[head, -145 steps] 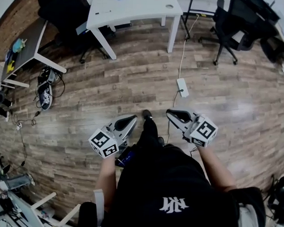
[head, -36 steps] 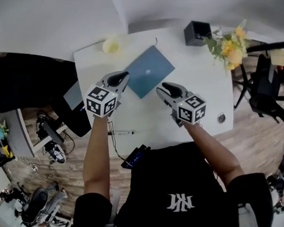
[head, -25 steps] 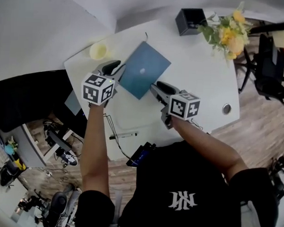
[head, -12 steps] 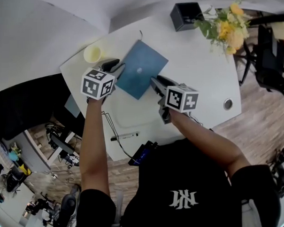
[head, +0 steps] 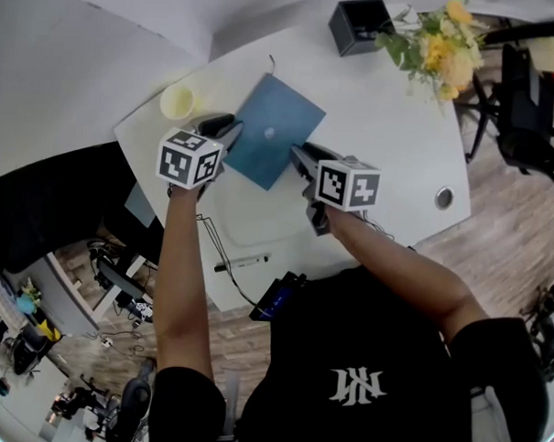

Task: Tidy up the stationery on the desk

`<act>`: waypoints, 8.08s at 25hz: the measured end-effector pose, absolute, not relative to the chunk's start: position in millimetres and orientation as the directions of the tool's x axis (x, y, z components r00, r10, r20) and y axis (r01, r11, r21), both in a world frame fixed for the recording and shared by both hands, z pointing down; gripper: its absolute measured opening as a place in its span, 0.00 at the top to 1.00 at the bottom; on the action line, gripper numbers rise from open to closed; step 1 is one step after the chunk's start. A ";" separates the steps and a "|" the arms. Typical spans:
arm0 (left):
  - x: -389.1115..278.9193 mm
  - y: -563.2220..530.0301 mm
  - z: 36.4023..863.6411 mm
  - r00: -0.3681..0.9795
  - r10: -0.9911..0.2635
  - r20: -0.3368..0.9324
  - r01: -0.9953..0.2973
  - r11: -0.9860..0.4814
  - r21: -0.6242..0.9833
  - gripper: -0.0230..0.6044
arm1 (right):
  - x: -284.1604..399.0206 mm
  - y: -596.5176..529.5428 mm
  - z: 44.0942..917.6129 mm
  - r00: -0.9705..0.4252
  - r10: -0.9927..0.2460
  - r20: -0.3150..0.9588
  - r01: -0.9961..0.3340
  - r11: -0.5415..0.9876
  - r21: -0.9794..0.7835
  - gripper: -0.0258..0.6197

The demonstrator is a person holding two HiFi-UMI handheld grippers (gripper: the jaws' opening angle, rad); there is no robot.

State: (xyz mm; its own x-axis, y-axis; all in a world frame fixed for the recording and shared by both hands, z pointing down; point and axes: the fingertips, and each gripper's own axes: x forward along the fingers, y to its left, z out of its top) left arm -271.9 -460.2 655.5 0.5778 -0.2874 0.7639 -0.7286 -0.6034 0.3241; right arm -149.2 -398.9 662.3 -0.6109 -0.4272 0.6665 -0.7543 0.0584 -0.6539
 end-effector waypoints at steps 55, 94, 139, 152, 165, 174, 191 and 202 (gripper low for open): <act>-147.7 -227.2 663.7 0.512 -0.255 0.820 -0.802 -0.484 0.350 0.81 | -29.1 -286.5 668.6 -0.634 -0.054 0.772 -0.541 0.744 -0.393 0.85; -139.1 -222.6 670.8 0.478 -0.309 0.822 -0.859 -0.361 0.364 0.79 | -30.0 -305.0 672.3 -0.593 -0.074 0.801 -0.527 0.789 -0.317 0.85; -293.2 -20.7 563.0 0.246 -0.721 0.648 -0.949 -0.042 0.314 0.90 | -244.8 -69.1 574.1 -0.588 0.529 0.612 0.600 0.793 -0.108 0.73; -307.2 32.1 593.2 0.300 -0.694 0.655 -0.911 -0.006 0.412 0.90 | -257.0 -35.0 659.7 -0.288 0.396 0.872 0.865 0.498 0.059 0.72; -332.9 43.6 592.1 0.278 -0.714 0.643 -0.906 0.027 0.422 0.90 | -260.8 -44.3 676.1 -0.199 0.331 0.922 0.940 0.330 0.085 0.79; -329.2 30.4 588.3 0.316 -0.710 0.629 -0.903 -0.020 0.430 0.90 | -278.4 -48.6 650.2 -0.315 0.344 0.884 0.876 0.464 0.132 0.82; -232.5 -147.0 559.4 0.620 -0.528 0.580 -0.783 -0.467 0.412 0.90 | -138.0 -259.3 577.1 -0.709 -0.145 0.690 -0.156 0.987 0.046 0.82; -179.4 -204.7 608.7 0.639 -0.427 0.640 -0.755 -0.507 0.415 0.90 | -6.5 -305.0 617.2 -0.581 -0.386 0.717 -0.678 0.717 -0.163 0.82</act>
State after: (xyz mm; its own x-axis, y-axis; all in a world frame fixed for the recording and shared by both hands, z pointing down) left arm -179.4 -204.7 608.7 0.6387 -0.4267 0.6403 -0.7551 -0.5073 0.4152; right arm -6.5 -305.0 617.2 -0.5806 -0.3862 0.7168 -0.6779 0.7169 -0.1629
